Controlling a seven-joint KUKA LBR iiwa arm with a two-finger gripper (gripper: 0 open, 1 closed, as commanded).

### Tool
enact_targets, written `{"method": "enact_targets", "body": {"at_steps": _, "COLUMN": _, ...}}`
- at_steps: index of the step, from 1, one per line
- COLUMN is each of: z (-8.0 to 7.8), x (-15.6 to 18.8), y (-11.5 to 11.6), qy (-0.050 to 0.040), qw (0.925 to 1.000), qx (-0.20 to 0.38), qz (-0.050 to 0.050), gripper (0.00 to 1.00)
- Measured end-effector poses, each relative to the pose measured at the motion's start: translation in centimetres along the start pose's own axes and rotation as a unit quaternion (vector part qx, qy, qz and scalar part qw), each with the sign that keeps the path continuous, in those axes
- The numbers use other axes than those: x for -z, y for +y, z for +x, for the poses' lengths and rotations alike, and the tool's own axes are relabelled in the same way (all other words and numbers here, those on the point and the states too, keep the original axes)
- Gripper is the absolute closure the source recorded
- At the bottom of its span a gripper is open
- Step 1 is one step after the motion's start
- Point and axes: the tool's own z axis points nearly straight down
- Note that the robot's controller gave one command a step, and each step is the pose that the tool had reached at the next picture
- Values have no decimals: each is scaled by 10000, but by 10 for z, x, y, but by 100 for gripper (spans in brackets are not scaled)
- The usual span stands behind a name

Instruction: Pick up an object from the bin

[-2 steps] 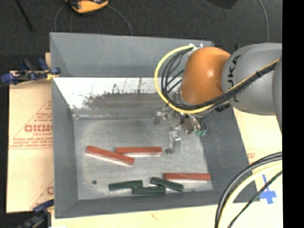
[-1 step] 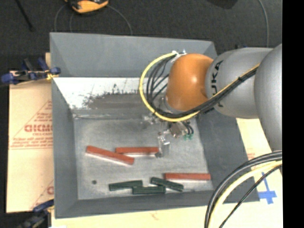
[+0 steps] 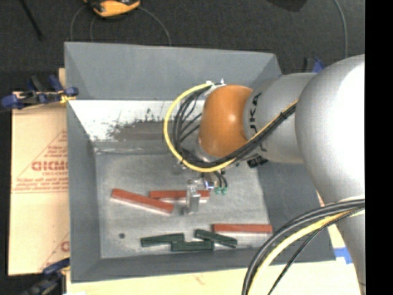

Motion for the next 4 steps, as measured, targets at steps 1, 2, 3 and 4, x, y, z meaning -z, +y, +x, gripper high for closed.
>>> {"method": "enact_targets", "body": {"at_steps": 1, "z": 0, "x": -2, "y": 6, "qy": -16, "qw": 9928, "qx": 1199, "qz": 5, "gripper": 100}}
{"method": "enact_targets", "body": {"at_steps": 2, "z": 0, "x": -2, "y": 6, "qy": -16, "qw": 9928, "qx": 1198, "qz": 4, "gripper": 100}}
{"method": "enact_targets", "body": {"at_steps": 3, "z": 1, "x": 1, "y": 6, "qy": 8, "qw": 9928, "qx": 1198, "qz": 4, "gripper": 100}}
{"method": "enact_targets", "body": {"at_steps": 4, "z": 2, "x": 18, "y": 6, "qy": 41, "qw": 9928, "qx": 1195, "qz": 3, "gripper": 100}}
